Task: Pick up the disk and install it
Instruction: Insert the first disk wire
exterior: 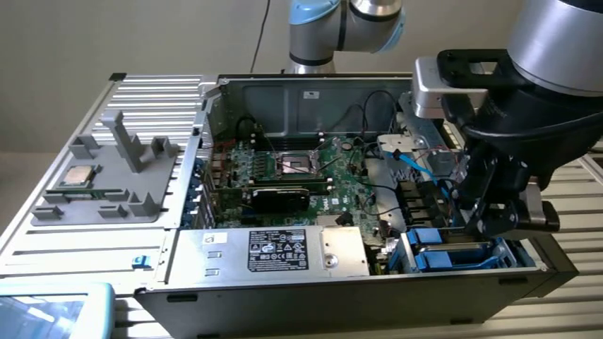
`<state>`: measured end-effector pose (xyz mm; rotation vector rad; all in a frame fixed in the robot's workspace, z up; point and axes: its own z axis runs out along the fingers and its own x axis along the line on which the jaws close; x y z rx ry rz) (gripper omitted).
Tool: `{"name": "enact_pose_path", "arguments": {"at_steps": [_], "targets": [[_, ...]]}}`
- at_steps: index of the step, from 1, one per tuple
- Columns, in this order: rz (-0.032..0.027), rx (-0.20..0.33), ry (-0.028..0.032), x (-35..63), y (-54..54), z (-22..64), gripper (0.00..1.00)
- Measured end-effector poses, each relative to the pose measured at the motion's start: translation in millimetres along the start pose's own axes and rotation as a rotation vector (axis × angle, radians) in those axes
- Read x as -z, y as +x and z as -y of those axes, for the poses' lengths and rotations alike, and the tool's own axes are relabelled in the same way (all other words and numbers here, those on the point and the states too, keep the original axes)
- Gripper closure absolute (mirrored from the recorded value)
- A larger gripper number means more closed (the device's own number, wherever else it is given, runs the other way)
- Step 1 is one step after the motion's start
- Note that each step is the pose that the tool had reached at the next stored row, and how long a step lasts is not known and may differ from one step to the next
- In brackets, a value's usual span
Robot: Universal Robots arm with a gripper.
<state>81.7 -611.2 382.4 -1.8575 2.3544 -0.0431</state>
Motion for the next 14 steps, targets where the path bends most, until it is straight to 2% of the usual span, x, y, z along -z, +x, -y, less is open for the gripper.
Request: {"name": "enact_pose_path", "arguments": {"at_steps": [1, 3, 7, 11, 14], "targets": [[0.0046, -0.001, -0.0027, -0.1, 3.4, 0.9, 0.48], [0.01, -0.002, -0.0101, -1.1, 8.7, 2.2, 0.48], [0.0151, -0.004, -0.0265, -4.4, 15.9, 5.6, 0.48], [0.0202, -0.003, -0.0297, -10.4, 15.7, 14.5, 0.48], [0.0214, 0.008, -0.0311, -13.4, 14.7, 19.6, 0.48]]}}
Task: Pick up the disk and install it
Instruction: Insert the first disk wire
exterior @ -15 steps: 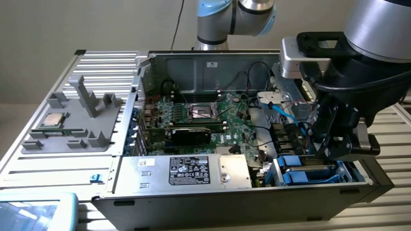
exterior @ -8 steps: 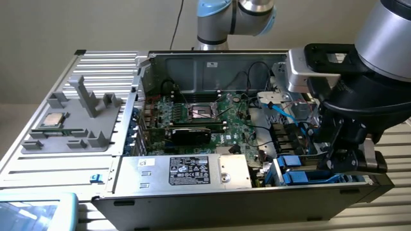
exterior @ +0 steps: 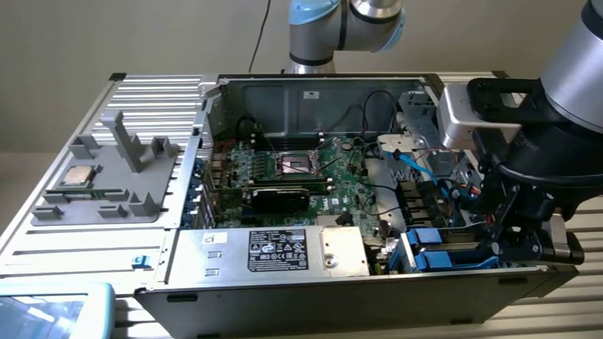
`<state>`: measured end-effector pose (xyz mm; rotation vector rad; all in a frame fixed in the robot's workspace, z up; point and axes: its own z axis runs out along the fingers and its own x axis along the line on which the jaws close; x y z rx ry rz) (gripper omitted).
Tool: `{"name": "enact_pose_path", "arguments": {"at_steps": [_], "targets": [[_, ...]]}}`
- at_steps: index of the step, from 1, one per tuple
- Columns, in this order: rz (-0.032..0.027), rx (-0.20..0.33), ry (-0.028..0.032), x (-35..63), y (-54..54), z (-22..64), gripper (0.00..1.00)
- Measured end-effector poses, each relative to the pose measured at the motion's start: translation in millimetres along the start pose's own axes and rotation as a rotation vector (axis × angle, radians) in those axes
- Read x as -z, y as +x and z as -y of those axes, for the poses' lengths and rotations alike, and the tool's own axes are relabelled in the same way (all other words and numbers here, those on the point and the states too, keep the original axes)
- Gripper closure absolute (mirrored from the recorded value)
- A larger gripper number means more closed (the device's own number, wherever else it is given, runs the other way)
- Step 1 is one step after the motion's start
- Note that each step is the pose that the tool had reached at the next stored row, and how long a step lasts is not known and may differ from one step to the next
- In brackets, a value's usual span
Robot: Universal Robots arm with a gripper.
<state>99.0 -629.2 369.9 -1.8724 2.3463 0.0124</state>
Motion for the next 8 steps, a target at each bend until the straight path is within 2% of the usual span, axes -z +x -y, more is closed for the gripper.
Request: {"name": "enact_pose_path", "arguments": {"at_steps": [5, 8], "targets": [[0.004, 0.045, -0.0052, -4.9, 0.0, 0.7, 0.48], [0.0094, 0.079, -0.0097, -8.2, 0.1, 0.5, 0.48]]}}
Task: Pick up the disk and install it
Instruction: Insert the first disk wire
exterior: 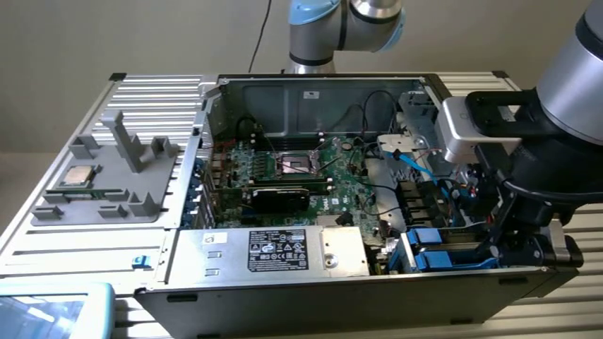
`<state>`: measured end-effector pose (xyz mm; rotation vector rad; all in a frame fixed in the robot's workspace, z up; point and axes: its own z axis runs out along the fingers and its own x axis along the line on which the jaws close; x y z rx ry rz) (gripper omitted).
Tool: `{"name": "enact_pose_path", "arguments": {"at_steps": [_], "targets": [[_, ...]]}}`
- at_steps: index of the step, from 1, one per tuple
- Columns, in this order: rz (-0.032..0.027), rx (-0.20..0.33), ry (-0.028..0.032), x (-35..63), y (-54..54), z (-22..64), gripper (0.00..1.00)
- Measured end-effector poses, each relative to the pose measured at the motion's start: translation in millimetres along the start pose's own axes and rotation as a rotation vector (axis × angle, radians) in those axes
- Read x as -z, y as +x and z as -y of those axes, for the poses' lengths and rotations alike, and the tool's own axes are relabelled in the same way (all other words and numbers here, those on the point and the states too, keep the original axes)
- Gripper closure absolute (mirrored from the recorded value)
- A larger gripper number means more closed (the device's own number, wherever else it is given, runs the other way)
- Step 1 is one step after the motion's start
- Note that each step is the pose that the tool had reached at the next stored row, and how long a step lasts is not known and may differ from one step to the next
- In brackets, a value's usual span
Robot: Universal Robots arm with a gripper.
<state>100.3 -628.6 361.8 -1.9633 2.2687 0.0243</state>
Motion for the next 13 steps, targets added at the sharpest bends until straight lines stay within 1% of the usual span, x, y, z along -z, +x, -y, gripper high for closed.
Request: {"name": "enact_pose_path", "arguments": {"at_steps": [1, 2, 3, 4, 7, 13], "targets": [[0.0048, 0.009, -0.0017, -0.5, 0.1, 0.0, 0.48], [0.0125, 0.017, -0.0036, -0.8, 0.1, -0.1, 0.48], [0.018, 0.022, -0.005, -0.8, 0.0, 0.1, 0.48], [0.0212, 0.027, -0.006, -0.9, -0.2, 0.4, 0.48], [0.0232, 0.038, -0.0075, -1.0, -0.4, 0.5, 0.48], [0.0256, 0.065, -0.0106, -2.3, -4.7, 0.8, 0.48]]}}
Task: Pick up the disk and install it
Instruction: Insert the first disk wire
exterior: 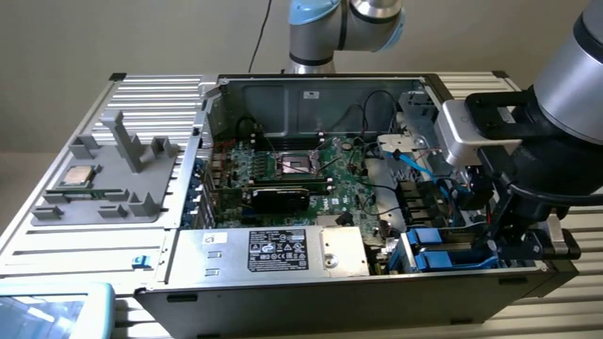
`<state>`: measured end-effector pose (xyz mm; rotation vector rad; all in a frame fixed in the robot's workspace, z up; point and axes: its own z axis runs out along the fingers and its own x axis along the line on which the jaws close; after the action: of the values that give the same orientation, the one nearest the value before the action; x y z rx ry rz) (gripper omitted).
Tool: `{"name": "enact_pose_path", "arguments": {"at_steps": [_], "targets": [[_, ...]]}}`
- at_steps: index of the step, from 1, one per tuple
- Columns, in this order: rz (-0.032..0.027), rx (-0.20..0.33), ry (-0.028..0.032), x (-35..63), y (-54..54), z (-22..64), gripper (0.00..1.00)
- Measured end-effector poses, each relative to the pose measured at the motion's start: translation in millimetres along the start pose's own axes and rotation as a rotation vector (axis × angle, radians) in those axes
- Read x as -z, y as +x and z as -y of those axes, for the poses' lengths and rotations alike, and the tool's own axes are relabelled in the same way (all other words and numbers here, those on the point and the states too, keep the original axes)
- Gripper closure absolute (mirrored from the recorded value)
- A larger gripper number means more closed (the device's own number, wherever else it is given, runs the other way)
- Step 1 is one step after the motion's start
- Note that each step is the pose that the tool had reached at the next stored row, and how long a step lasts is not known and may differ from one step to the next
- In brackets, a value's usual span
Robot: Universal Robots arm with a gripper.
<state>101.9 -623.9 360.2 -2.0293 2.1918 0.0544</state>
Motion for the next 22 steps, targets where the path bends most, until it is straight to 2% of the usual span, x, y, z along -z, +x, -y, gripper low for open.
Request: {"name": "enact_pose_path", "arguments": {"at_steps": [4, 5, 10, 15, 17, 20, 22], "targets": [[0.0023, 0.032, -0.0043, -0.8, -0.2, 2.0, 0.51], [0.0032, 0.04, -0.0056, -1.0, -0.2, 2.6, 0.58], [0.0096, 0.081, -0.0115, -1.5, -0.5, 6.4, 0.58], [0.0124, 0.105, -0.0161, -4.9, -0.8, 15.3, 0.58], [0.0171, 0.108, -0.0172, -5.7, -0.7, 16.0, 0.58], [0.0175, 0.108, -0.0173, -5.9, -0.7, 16.0, 0.58], [0.0191, 0.125, -0.0199, -6.9, -0.6, 15.9, 0.58]]}}
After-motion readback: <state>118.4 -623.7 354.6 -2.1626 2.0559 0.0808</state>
